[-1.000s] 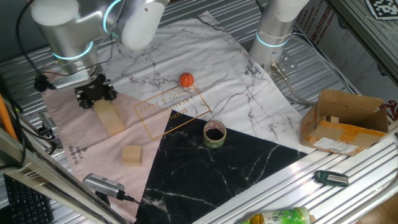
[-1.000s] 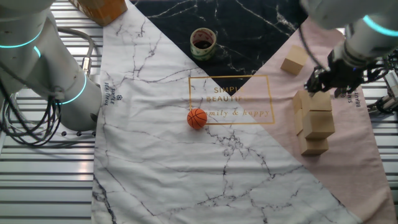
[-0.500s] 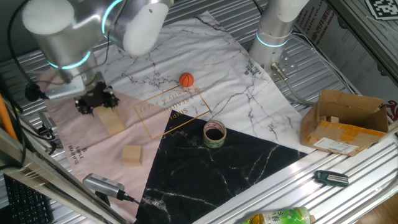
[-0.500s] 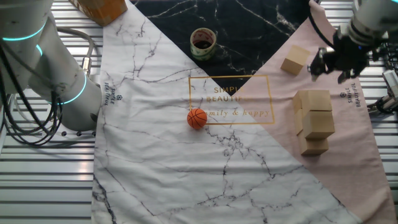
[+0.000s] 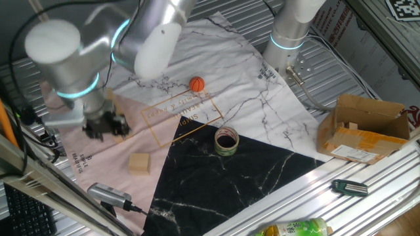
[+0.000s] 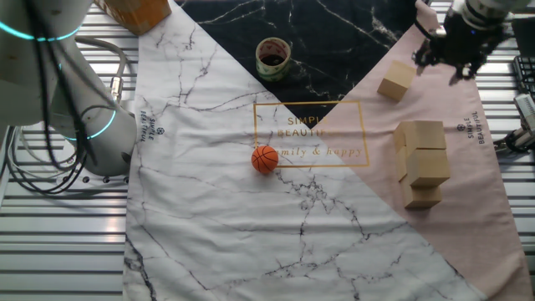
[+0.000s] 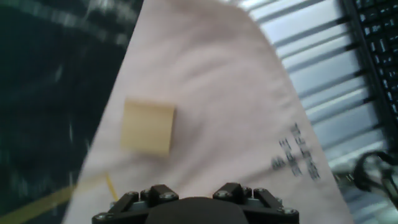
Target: Stack the blocks into a pyramid shape
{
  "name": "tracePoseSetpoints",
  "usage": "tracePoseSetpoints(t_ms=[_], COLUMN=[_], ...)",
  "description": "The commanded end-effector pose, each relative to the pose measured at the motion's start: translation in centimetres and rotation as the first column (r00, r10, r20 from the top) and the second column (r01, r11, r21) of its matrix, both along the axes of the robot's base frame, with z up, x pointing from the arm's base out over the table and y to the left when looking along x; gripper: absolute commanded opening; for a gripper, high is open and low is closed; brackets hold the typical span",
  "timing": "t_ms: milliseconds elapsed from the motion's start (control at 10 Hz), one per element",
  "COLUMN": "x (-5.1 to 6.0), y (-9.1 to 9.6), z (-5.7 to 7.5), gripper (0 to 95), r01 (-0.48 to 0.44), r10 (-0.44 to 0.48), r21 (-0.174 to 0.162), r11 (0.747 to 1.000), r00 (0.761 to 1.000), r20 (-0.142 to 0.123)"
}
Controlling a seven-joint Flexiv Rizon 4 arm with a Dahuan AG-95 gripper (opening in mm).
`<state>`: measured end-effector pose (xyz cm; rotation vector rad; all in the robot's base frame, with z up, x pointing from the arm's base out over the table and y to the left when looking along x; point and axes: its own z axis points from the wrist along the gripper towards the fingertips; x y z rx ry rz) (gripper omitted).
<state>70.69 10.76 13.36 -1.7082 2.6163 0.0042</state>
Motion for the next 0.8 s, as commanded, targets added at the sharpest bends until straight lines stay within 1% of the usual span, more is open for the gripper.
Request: tracePoseSetpoints(t_ms=[100, 200, 300, 500, 600, 700, 800], x=[0.83, 0.91, 0.80, 0.65, 0.63, 0.63, 0.63], y=[3.76, 3.94, 3.78, 3.57, 3.54, 3.54, 3.53], z=[-2.91, -3.20, -3.38, -3.66, -3.68, -3.68, -3.68], gripper=[76.0, 95.0, 95.0, 95.0, 95.0, 95.0, 95.0], r01=[0.039, 0.040, 0.038, 0.027, 0.025, 0.026, 0.027], r10=[-0.040, -0.040, -0.037, -0.026, -0.025, -0.025, -0.027], r21=[0.045, 0.057, 0.063, 0.071, 0.065, 0.046, 0.032], r11=[0.998, 0.998, 0.997, 0.997, 0.998, 0.999, 0.999], r00=[0.999, 0.999, 0.999, 1.000, 1.000, 0.999, 0.999], r20=[0.009, 0.004, -0.007, -0.006, -0.013, -0.027, -0.030])
